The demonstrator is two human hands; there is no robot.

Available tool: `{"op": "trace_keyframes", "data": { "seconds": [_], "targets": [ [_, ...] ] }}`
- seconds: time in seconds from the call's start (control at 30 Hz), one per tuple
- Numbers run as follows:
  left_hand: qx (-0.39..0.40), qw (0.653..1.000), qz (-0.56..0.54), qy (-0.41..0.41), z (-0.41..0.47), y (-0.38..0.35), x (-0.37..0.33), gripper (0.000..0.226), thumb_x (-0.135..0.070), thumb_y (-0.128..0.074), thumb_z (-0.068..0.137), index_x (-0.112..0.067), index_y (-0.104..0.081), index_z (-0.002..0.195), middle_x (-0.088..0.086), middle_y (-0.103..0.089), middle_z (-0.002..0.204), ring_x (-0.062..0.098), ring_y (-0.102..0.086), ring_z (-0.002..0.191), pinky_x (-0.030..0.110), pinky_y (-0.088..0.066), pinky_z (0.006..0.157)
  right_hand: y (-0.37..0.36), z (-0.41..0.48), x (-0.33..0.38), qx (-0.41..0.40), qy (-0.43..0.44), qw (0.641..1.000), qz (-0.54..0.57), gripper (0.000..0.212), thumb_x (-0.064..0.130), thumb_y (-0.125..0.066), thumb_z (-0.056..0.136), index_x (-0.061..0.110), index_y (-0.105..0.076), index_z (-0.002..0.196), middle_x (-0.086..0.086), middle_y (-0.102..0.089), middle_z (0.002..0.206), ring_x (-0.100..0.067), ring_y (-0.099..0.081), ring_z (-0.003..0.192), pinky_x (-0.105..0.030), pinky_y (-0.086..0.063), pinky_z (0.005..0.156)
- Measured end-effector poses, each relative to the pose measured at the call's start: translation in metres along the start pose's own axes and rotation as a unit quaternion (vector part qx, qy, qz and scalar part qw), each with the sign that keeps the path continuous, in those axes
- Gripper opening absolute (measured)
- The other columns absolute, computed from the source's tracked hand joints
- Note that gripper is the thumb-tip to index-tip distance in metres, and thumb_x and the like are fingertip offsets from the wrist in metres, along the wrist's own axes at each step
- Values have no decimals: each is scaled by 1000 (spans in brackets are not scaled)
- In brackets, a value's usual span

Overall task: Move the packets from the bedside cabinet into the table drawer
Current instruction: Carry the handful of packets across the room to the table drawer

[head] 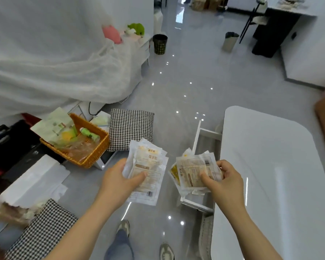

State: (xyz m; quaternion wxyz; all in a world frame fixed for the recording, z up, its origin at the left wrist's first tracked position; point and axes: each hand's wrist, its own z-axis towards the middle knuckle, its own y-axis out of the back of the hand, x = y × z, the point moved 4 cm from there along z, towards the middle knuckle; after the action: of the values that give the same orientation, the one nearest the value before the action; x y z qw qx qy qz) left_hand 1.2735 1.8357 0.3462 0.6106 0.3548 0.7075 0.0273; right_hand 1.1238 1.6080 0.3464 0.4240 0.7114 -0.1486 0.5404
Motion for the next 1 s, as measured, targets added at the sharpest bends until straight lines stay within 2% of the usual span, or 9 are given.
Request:
{"op": "trace_keyframes", "data": {
  "seconds": [0.1,0.13,0.2,0.27,0.43,0.7,0.87,1.0],
  "targets": [
    [45,999,3,-20,39,17,1,23,-22,-75,79,-25,-65,99,-14,-68,89,-3,-62,79,4,-44,54,-22,3,10,-48,-25,999,2,22,9,-77,74,23,-61,82,10,-67,78,0,-65,71,-13,-53,55],
    [65,997,8,-28,52,23,1,23,-23,-76,78,-26,-65,98,-12,-69,90,0,-63,81,8,-48,59,-29,3,13,-68,-34,997,2,22,10,-77,74,23,-61,81,9,-67,76,-1,-65,69,-15,-53,55],
    [106,993,22,-41,77,32,0,24,-27,-76,76,-28,-66,98,-11,-70,92,5,-66,86,25,-56,71,-42,3,20,-105,-55,993,2,21,10,-76,73,23,-61,79,8,-66,74,-5,-64,67,-20,-54,57],
    [136,989,28,-48,98,37,-3,23,-27,-76,77,-27,-66,98,-10,-71,92,6,-67,86,31,-57,73,-53,3,26,-128,-74,989,3,21,10,-77,73,23,-61,80,7,-67,75,-4,-64,67,-23,-55,58],
    [201,974,59,-86,138,33,-12,21,-25,-73,79,-27,-65,98,-10,-71,91,3,-67,81,13,-48,58,-66,4,26,-182,-121,976,2,20,11,-77,72,20,-61,80,6,-70,76,-11,-68,69,-37,-60,64],
    [278,950,89,-113,206,-18,-41,21,-29,-75,77,-26,-66,95,-6,-72,90,5,-68,80,27,-57,68,-59,36,8,-254,-186,949,10,19,12,-77,70,20,-61,78,4,-69,73,-15,-67,67,-41,-58,65],
    [319,931,108,-139,256,-70,-78,19,-24,-75,79,-25,-66,95,-8,-71,86,-3,-67,74,10,-49,54,-38,85,-13,-291,-212,933,19,19,9,-76,70,19,-61,75,2,-68,70,-13,-65,63,-34,-55,60],
    [334,922,142,-135,300,-110,-103,21,-27,-75,78,-25,-65,97,-7,-71,89,1,-68,75,10,-48,53,-19,131,-33,-309,-242,919,25,18,9,-75,72,18,-61,77,1,-69,73,-16,-66,67,-37,-57,62]
  ]
}}
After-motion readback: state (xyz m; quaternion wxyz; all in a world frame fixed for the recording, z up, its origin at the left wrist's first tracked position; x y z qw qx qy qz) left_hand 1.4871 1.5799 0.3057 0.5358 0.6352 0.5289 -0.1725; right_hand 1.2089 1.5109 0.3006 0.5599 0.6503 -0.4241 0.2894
